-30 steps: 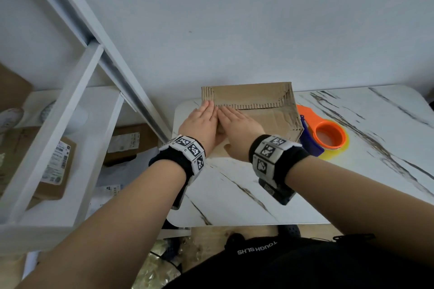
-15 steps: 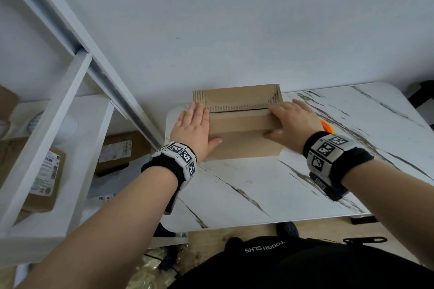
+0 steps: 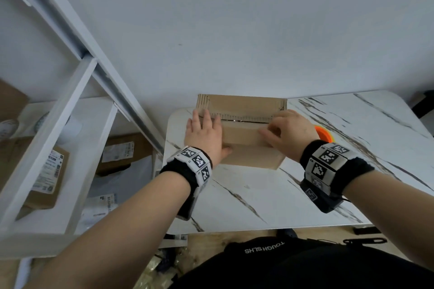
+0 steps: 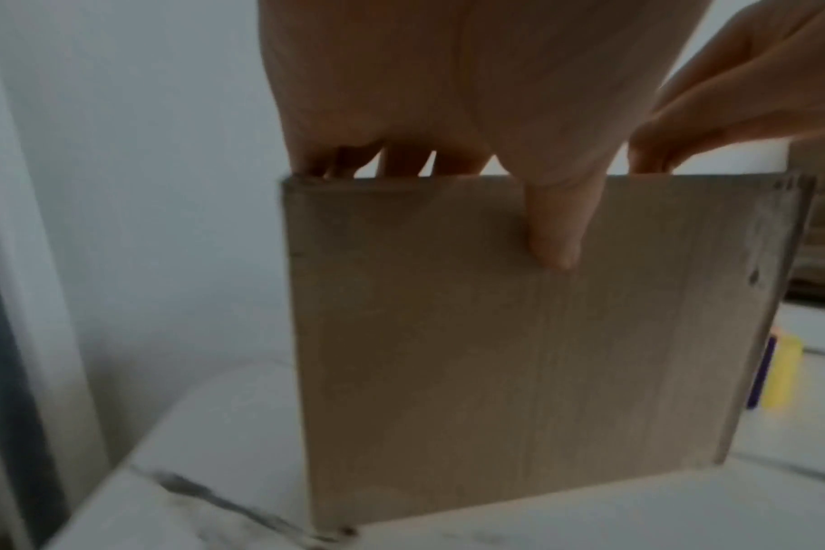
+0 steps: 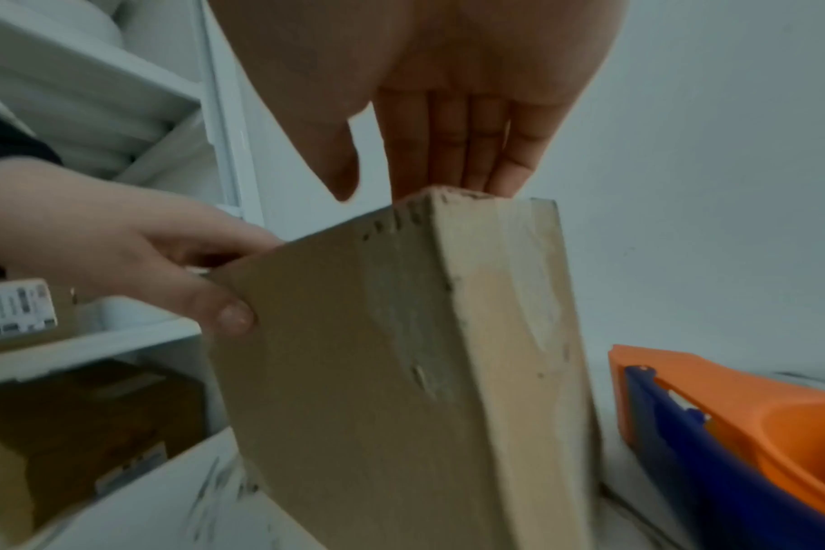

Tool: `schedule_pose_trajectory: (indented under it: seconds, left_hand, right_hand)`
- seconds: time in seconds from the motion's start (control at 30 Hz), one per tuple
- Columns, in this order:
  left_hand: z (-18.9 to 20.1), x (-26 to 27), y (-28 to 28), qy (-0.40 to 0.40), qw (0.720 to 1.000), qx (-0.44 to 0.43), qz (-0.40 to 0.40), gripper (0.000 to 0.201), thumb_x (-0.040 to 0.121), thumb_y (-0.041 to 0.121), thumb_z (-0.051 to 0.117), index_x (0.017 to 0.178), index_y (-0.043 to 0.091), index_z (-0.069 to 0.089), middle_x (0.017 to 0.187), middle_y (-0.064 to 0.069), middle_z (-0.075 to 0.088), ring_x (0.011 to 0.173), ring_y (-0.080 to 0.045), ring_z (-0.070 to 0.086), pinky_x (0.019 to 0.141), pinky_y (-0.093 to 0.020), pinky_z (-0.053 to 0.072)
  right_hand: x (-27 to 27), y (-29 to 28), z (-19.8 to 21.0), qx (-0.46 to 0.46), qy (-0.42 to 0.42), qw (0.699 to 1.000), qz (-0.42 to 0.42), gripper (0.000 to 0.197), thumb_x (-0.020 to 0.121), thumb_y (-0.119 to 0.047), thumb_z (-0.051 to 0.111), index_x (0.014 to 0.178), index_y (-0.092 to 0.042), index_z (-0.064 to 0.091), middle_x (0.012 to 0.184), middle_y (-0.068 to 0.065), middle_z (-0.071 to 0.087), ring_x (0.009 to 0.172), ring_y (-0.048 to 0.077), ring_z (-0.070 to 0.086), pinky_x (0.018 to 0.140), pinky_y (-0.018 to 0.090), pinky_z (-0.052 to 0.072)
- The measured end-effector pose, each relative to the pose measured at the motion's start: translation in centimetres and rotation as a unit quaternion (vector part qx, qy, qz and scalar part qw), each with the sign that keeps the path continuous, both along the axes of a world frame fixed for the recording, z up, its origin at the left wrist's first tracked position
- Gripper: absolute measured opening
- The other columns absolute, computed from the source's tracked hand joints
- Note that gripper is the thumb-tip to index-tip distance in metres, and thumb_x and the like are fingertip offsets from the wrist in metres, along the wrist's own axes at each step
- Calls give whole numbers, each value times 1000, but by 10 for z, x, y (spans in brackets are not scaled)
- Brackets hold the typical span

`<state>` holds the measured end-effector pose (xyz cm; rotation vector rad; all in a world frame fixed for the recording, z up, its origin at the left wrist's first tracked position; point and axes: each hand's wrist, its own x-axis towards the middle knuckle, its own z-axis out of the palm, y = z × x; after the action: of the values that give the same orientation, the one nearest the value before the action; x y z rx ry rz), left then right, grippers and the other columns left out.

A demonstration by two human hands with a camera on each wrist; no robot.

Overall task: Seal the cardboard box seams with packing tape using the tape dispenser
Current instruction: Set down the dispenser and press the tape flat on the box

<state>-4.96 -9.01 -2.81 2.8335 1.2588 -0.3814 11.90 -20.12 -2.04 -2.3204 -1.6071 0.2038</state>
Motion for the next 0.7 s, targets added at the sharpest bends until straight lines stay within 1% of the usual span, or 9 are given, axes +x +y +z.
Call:
schedule_pose_trajectory:
  seconds: [0.03,0.1,0.2,0.3,0.37,0.43,0.53,0.63,0.7]
  left_hand:
    - [-1,6,-3,-6,1000,-13,0,94,82,60,52,149,13,6,157,-18,-2,143,-41,-4,117,-50,4]
    - [-3,15,-5,-1,1000,-21,-3,93,83,60,50,149,12,4,157,-17,0,144,-38,-4,118,-51,4]
    - [-4,21,-2,28,999,-16,-16,93,85,61,45,148,8,2,157,-17,0,146,-30,-1,118,-49,4]
    - [-2,20,3,39,998,-13,-37,93,85,63,42,148,7,3,158,-16,2,146,-28,3,119,-44,3]
    - [1,20,6,47,998,-8,-47,95,84,66,41,148,6,4,158,-17,4,146,-27,5,120,-41,2]
    - [4,21,5,55,997,-11,-46,102,81,72,38,148,3,3,157,-18,2,146,-28,4,120,-39,1]
    - [6,26,-1,43,998,-47,-11,122,67,88,26,147,1,-3,157,-18,-6,146,-27,-5,120,-41,-3]
    - [7,36,-10,26,997,-69,2,133,56,95,20,148,3,-6,156,-20,-12,145,-30,-10,118,-50,-2]
    - [9,46,-22,29,996,-77,-38,129,57,95,23,148,9,-5,156,-18,-12,145,-33,-9,116,-55,0]
  right_hand:
    - [1,1,0,4,16,1000,-4,30,87,-35,58,79,-8,69,87,9,63,92,28,56,74,33,44]
    - [8,5,0,7,43,999,-30,28,86,-31,59,102,-10,67,109,11,61,107,29,52,87,34,43]
    - [30,10,-2,-42,22,995,-85,61,84,-42,59,138,-18,42,145,9,37,134,31,30,109,42,28]
    - [47,11,-2,-97,87,989,-69,80,82,-46,62,147,-18,23,154,5,23,140,26,26,114,37,23]
    - [50,10,-2,-89,125,987,-56,82,82,-43,65,147,-16,24,152,4,25,136,23,32,110,31,28]
    - [49,10,0,-85,132,986,-56,81,81,-43,67,146,-15,27,149,5,30,132,23,37,106,30,32]
    - [50,10,2,-77,141,984,-73,65,85,-42,62,137,-11,39,136,10,41,120,26,46,98,32,38]
    - [57,9,-2,-71,133,983,-108,43,89,-38,57,118,-7,51,120,15,51,97,27,51,82,33,41]
    - [61,8,-7,-52,126,981,-134,34,89,-38,56,98,-5,53,110,17,56,84,24,46,71,30,35]
